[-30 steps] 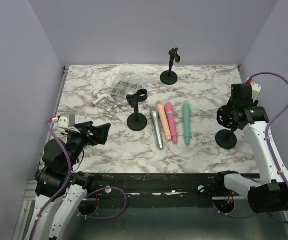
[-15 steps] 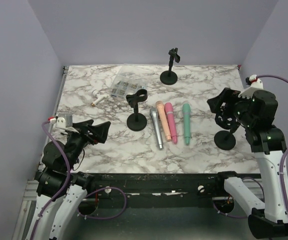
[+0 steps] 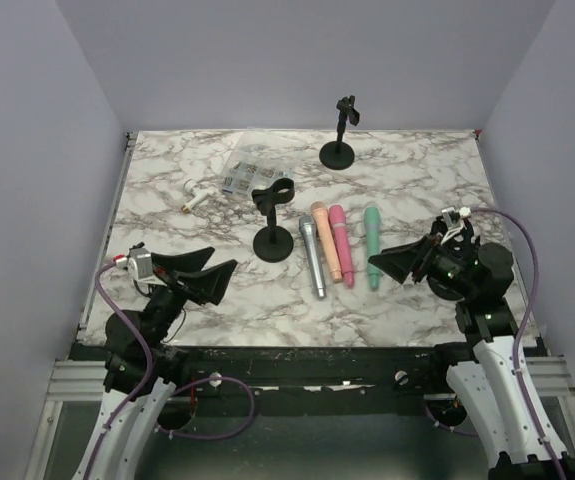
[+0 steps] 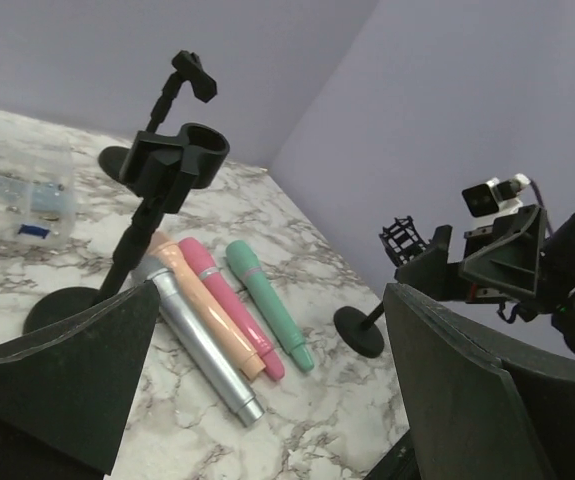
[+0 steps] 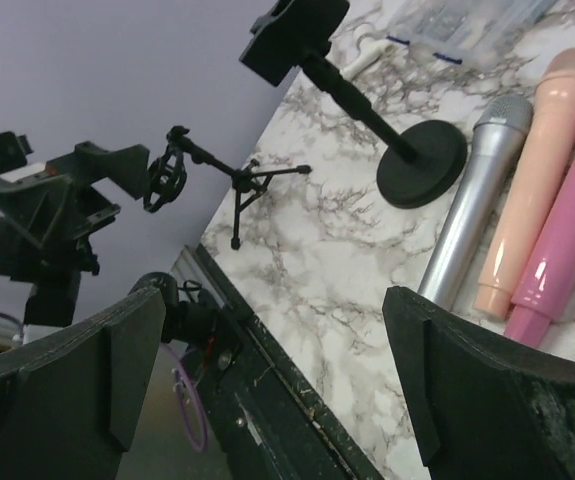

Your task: Remove the microphone from the stand

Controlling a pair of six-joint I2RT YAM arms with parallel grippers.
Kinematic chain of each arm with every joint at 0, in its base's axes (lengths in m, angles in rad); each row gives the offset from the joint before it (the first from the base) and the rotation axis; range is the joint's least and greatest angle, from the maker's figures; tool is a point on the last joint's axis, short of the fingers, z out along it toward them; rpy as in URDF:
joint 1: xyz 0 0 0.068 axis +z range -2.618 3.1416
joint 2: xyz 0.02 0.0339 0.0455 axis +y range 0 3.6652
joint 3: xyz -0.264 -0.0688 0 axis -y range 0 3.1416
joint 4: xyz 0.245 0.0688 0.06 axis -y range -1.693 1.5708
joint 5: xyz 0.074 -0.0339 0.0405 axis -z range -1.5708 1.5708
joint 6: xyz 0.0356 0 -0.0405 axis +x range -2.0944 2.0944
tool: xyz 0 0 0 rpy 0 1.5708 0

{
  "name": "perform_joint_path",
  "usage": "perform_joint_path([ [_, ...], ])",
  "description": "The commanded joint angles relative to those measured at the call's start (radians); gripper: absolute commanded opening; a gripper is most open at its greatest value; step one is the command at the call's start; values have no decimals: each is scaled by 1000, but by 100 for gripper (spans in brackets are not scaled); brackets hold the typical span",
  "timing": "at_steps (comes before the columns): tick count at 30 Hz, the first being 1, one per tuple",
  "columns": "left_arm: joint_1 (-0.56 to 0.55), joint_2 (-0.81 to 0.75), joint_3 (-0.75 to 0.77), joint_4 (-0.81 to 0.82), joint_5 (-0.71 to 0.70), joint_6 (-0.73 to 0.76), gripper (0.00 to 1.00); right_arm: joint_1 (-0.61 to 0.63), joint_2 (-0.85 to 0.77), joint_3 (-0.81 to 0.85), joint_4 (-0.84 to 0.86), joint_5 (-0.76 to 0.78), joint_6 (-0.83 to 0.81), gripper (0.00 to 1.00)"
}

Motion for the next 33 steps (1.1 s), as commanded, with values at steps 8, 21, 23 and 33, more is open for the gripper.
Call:
perform_joint_path([
  [8, -6, -78, -288, 455, 206, -215, 99, -3, -386, -469, 384, -78, 314, 100],
  [21, -8, -191, -469, 543, 198, -296, 98, -3, -554, -505, -9, 76, 148, 100],
  [23, -8, -210, -468, 526, 194, -294, 99, -3, -553, -529, -8, 75, 152, 100],
  [33, -8, -187, -468, 534, 189, -289, 98, -3, -551, -478, -56, 118, 142, 100],
])
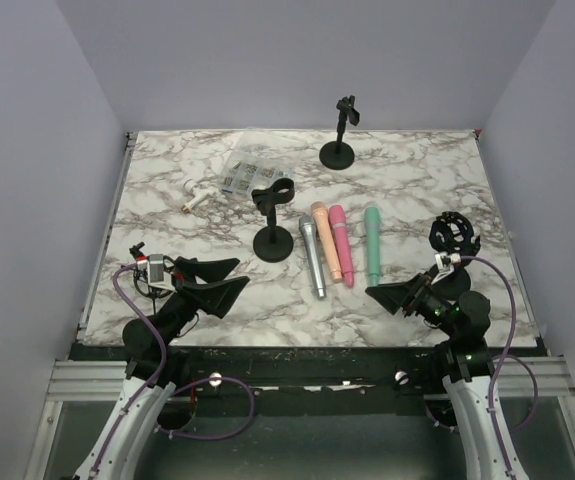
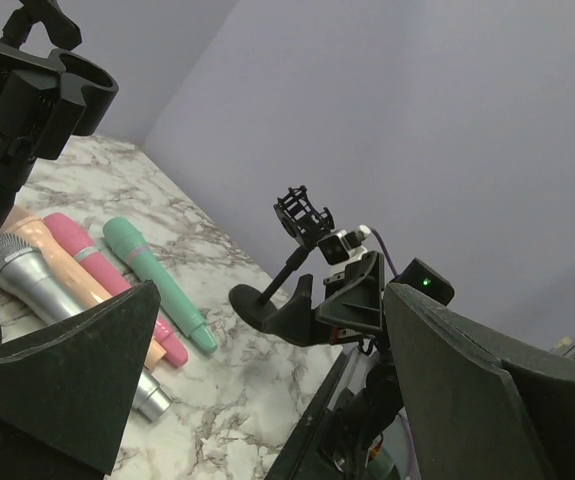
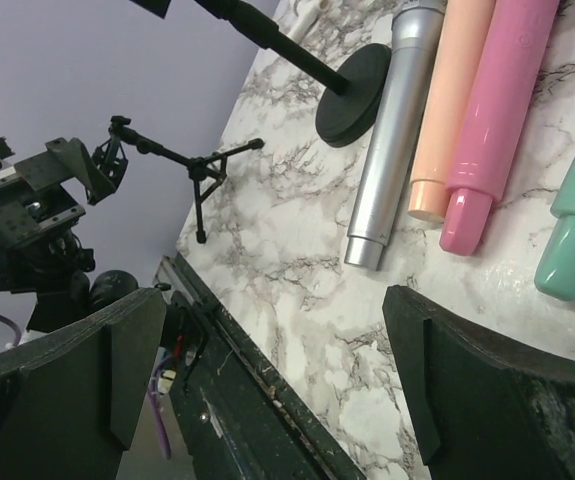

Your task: Remove the microphone from the stand

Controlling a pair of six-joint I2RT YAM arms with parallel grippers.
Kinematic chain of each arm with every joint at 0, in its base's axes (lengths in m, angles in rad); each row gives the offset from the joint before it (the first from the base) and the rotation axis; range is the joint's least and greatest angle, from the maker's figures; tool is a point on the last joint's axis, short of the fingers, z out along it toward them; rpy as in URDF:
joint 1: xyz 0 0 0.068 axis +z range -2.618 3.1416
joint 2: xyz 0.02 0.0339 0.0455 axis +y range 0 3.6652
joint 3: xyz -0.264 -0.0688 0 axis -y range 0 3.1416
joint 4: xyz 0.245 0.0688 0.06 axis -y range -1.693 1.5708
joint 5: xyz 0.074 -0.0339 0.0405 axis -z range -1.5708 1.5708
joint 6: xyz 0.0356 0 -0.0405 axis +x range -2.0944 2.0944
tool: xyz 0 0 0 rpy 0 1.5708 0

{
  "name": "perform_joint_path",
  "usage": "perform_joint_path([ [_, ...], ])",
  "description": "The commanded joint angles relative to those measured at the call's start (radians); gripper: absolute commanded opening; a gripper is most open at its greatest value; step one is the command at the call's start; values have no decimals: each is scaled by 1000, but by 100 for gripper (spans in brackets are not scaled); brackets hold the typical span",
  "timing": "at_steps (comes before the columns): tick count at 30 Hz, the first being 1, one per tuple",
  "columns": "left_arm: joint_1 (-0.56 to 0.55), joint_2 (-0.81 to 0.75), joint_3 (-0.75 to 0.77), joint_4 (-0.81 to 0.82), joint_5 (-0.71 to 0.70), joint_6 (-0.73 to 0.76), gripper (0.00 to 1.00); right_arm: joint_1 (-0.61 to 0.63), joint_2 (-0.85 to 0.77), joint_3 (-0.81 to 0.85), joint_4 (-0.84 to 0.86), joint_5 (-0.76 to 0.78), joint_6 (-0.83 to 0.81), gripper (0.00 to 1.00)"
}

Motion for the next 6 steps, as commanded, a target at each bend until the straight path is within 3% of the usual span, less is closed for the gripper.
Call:
perform_joint_path([
  [1, -3, -172, -139, 19, -4, -3, 99, -3, -13, 22, -48, 40, -26, 100],
  [3, -3, -172, -139, 18, -4, -2, 99, -3, -16, -3, 5, -5, -14, 100],
  [6, -3, -177, -137, 14, -1, -3, 98, -3, -13, 26, -72, 84, -48, 100],
])
